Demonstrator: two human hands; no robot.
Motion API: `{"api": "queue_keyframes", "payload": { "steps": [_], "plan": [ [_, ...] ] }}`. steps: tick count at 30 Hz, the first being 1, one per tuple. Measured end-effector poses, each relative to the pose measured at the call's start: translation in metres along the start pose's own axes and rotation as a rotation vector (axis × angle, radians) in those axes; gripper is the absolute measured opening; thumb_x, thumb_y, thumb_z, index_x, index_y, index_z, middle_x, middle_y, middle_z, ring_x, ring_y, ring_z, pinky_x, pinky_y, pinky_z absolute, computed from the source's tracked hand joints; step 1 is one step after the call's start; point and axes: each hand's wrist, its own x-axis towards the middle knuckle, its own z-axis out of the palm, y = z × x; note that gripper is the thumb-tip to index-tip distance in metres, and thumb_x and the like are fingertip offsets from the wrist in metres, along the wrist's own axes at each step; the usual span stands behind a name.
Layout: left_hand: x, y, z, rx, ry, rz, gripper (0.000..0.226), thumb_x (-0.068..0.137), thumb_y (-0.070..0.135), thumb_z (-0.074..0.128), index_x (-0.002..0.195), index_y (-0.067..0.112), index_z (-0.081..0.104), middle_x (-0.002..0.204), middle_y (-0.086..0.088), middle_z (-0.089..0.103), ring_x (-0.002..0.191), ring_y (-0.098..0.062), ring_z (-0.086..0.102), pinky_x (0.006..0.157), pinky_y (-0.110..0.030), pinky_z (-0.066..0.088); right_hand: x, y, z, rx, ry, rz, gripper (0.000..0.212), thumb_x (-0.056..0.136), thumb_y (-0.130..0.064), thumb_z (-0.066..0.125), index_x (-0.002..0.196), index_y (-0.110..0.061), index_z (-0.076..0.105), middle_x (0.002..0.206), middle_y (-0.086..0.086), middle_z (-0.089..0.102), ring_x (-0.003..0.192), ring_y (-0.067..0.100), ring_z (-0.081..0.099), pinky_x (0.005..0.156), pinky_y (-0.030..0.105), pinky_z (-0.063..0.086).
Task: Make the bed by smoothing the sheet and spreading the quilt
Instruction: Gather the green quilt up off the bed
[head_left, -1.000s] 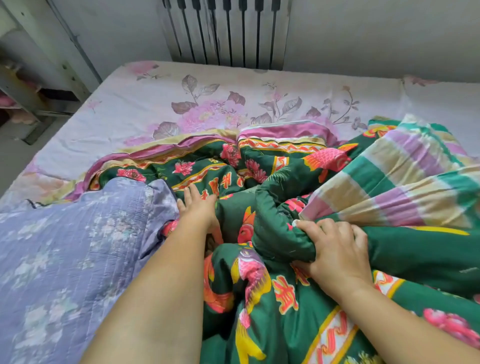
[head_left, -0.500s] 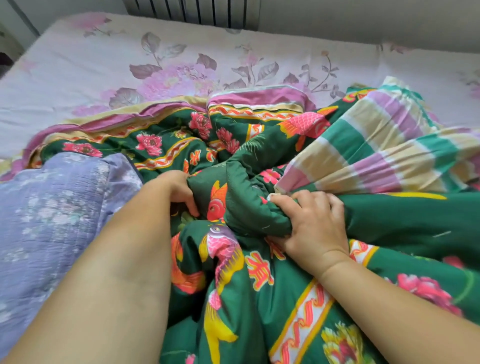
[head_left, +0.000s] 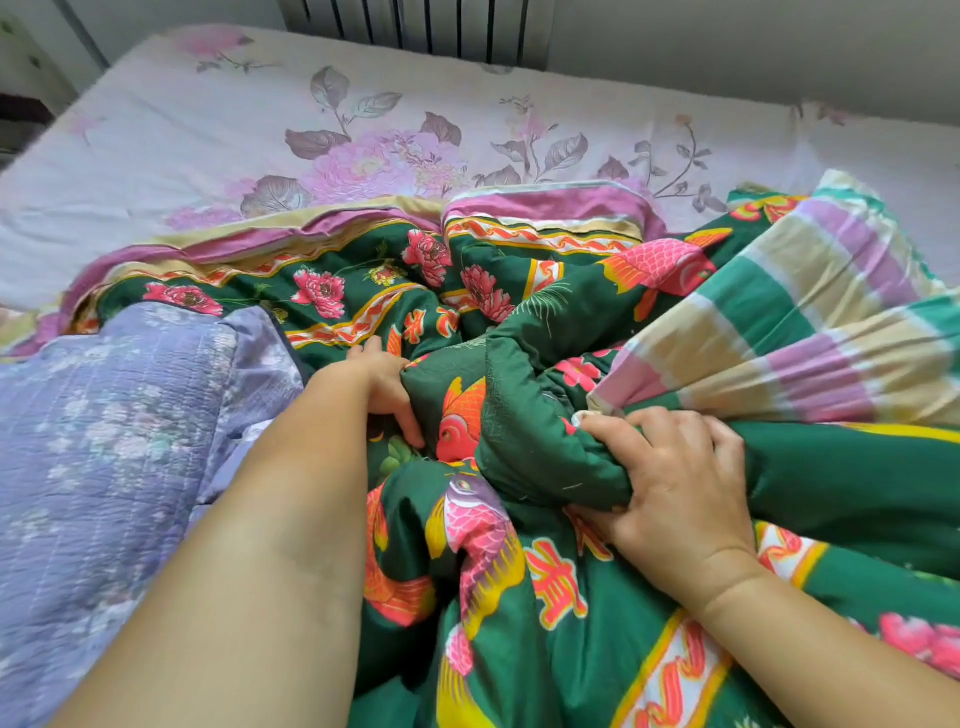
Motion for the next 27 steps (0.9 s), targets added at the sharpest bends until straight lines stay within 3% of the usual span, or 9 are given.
{"api": "queue_keyframes", "payload": {
  "steps": [2,5,6,8,10,15,19,24,27],
  "plan": [
    [0.001,0.001,-0.001,-0.041,0.023,0.008,0.086,0.035,0.048,0.092,0.115,0.033,0.064,0.115,-0.004,0.031,0.110,-0.024,0.040,0.098,-0.041,0.048,0.001,0.000,0.001,-0.001,-0.006,-0.011,0.063,0.055,-0.065,0.058,0.111,-0.038,0.050,0.084,-0.005,0.057,0.083,0.026,0.058,0.087,0.038,0.028],
    [-0.006,0.004,-0.003,-0.123,0.066,-0.013,0.067,0.035,0.042,0.093,0.095,0.020,0.072,0.104,-0.003,0.053,0.083,-0.022,0.060,0.078,-0.035,0.058,0.002,0.001,0.001,-0.002,-0.016,-0.009,0.063,0.056,-0.067,0.049,0.112,-0.039,0.048,0.084,-0.005,0.058,0.083,0.025,0.058,0.087,0.037,0.028],
    [-0.011,0.006,-0.002,-0.137,0.070,-0.023,0.062,0.036,0.042,0.093,0.089,0.016,0.074,0.093,-0.003,0.065,0.072,-0.020,0.064,0.069,-0.032,0.058,0.002,0.001,0.001,-0.004,-0.018,-0.006,0.063,0.056,-0.068,0.048,0.112,-0.039,0.047,0.084,-0.006,0.058,0.083,0.025,0.058,0.087,0.037,0.028],
    [-0.019,0.006,0.001,-0.125,0.104,-0.046,0.049,0.040,0.043,0.090,0.077,0.016,0.073,0.070,-0.001,0.068,0.060,-0.019,0.063,0.058,-0.026,0.053,0.002,0.000,0.000,-0.001,-0.019,-0.003,0.062,0.056,-0.068,0.047,0.111,-0.039,0.047,0.084,-0.006,0.058,0.083,0.025,0.058,0.087,0.037,0.027],
    [-0.028,0.007,0.008,-0.129,0.169,-0.061,0.042,0.046,0.041,0.088,0.076,0.016,0.070,0.066,0.000,0.063,0.065,-0.022,0.061,0.059,-0.025,0.048,0.003,0.000,0.000,0.026,-0.031,-0.003,0.062,0.055,-0.068,0.047,0.110,-0.039,0.048,0.083,-0.005,0.058,0.082,0.025,0.059,0.086,0.037,0.027],
    [-0.055,0.022,0.032,-0.078,0.432,-0.113,0.027,0.068,0.026,0.070,0.090,0.015,0.059,0.102,-0.010,0.065,0.096,-0.033,0.061,0.071,-0.033,0.048,0.014,0.001,0.003,0.052,-0.113,-0.014,0.060,0.053,-0.061,0.072,0.107,-0.038,0.062,0.089,-0.002,0.060,0.088,0.030,0.059,0.085,0.037,0.023],
    [-0.085,0.036,0.050,-0.074,0.523,-0.144,0.028,0.079,0.029,0.066,0.100,0.012,0.058,0.110,-0.013,0.063,0.103,-0.034,0.060,0.074,-0.035,0.044,0.018,0.000,-0.008,0.083,-0.244,0.017,0.063,0.068,-0.060,0.069,0.125,-0.044,0.049,0.114,-0.002,0.053,0.114,0.025,0.045,0.098,0.037,0.020],
    [-0.156,0.056,0.076,-0.122,0.589,-0.150,0.045,0.077,0.042,0.069,0.106,0.010,0.060,0.113,-0.015,0.064,0.105,-0.035,0.060,0.083,-0.036,0.048,-0.016,0.007,-0.041,0.150,-0.303,0.054,0.068,0.069,-0.060,0.070,0.129,-0.046,0.043,0.119,-0.002,0.051,0.120,0.024,0.043,0.101,0.038,0.026],
    [-0.220,0.078,0.094,-0.113,0.620,-0.119,0.039,0.075,0.034,0.068,0.104,0.009,0.060,0.110,-0.016,0.064,0.103,-0.035,0.060,0.081,-0.035,0.047,-0.063,0.024,-0.084,0.244,-0.341,0.121,0.073,0.066,-0.057,0.074,0.131,-0.044,0.042,0.124,-0.003,0.052,0.123,0.022,0.044,0.101,0.036,0.028]
  ]
}}
